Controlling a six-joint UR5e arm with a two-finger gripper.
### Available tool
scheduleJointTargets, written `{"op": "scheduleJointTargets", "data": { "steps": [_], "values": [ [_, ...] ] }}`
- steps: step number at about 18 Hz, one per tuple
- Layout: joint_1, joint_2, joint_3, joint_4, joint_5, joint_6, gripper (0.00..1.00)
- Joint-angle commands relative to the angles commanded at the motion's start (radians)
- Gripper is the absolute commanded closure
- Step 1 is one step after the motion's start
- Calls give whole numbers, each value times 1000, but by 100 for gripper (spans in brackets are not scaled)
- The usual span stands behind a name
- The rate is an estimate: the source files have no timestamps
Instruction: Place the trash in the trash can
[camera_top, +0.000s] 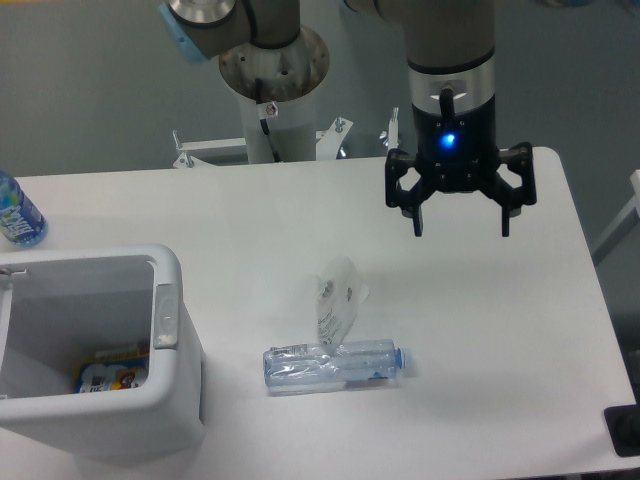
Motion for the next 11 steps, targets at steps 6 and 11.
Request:
{"op": "scheduleJointTargets", "data": {
  "steps": [6, 11],
  "values": [
    [-2, -2, 0, 0, -3, -3, 0],
    [2, -3, 0, -2, -12, -5, 0]
  ]
}}
